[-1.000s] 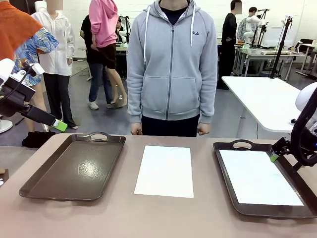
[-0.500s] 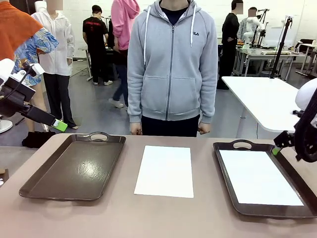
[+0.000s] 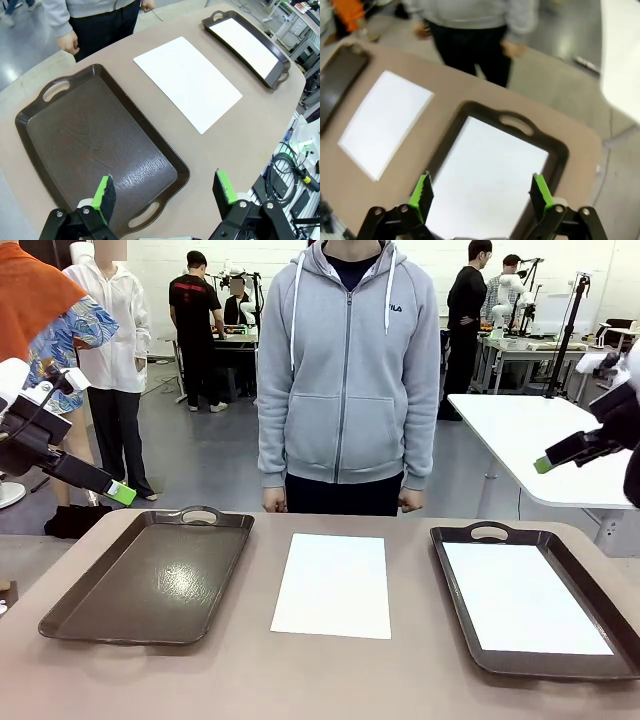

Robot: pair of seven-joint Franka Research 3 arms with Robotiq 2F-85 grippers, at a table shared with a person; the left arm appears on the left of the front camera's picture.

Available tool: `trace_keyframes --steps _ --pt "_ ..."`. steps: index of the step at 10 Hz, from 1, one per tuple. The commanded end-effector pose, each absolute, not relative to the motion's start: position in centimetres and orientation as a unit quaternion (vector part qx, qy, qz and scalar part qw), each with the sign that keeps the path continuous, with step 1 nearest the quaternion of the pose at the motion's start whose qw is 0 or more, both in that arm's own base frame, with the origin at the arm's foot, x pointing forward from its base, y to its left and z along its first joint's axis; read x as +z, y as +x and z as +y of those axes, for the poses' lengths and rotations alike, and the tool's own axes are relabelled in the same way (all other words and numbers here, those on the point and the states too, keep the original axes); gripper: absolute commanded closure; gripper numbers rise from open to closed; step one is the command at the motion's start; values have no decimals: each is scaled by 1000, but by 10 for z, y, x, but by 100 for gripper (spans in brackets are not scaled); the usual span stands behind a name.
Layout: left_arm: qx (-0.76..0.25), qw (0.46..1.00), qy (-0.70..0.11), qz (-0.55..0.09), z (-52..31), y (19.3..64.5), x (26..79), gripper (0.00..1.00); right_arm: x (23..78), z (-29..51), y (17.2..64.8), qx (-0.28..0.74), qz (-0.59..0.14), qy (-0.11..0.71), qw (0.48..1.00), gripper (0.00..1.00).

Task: Sort the A4 documents.
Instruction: Receive the A4 Paper.

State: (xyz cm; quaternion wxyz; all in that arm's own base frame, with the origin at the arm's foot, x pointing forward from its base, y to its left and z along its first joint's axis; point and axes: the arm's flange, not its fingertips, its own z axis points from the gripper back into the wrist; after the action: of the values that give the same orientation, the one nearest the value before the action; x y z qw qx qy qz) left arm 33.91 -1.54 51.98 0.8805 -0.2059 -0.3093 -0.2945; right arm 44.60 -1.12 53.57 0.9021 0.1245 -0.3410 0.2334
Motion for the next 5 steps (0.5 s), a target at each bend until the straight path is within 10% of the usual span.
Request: trace_keyframes --steps 1,5 --pt "-300 877 -213 -310 -14 340 519 0 544 -38 435 311 -340 189 867 0" --pt "-300 877 -213 -310 -14 340 519 0 574 -41 421 400 -351 226 816 0"
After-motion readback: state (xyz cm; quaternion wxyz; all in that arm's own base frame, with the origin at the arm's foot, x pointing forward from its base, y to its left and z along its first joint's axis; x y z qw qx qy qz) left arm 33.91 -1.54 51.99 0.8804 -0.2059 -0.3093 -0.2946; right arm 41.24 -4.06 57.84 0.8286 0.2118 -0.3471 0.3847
